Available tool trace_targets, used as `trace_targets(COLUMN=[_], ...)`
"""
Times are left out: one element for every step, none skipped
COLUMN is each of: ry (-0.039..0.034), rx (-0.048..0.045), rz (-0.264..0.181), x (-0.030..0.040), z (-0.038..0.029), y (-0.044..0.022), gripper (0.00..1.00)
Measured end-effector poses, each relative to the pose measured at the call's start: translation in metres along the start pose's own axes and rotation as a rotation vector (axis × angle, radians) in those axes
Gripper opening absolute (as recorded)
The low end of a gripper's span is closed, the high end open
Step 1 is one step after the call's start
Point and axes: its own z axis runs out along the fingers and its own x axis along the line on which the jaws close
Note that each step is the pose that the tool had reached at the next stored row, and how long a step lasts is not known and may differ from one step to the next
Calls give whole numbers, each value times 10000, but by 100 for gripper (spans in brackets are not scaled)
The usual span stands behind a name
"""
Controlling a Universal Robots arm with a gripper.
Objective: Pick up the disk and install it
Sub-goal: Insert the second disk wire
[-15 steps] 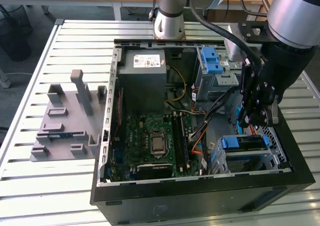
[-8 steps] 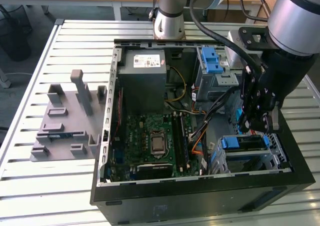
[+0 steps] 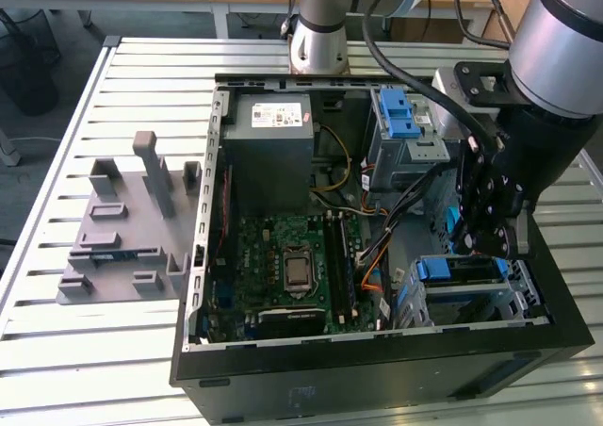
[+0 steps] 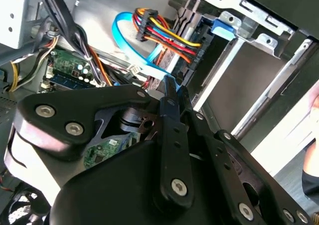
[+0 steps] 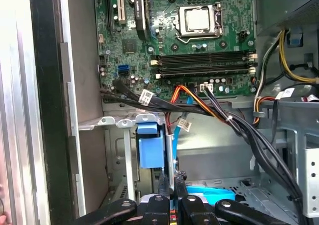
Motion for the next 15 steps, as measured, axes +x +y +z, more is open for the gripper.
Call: trace_targets(ry=[-3, -3, -3, -5, -4, 0, 0, 0, 2, 3, 2, 1, 2, 1, 2], rx=[0, 0, 0, 0, 0, 0, 0, 1, 0, 1, 0, 0, 1, 0, 0], rz=[8, 17, 29, 47, 61, 74, 84, 93, 98, 103, 106, 113, 120, 128, 136], x=[17, 30, 37, 38, 38, 40, 41, 41, 40, 40, 40, 40, 40, 40, 40], z=[11, 20, 29, 37, 42, 46, 52, 56, 59, 61, 64, 67, 70, 73, 75], y=[-1, -2, -3, -4, -6, -10, -13, -17, -22, -25, -27, -29, -30, -31, -33], gripper=[16, 16, 16, 16, 16, 16, 16, 16, 16, 16, 16, 16, 16, 16, 16])
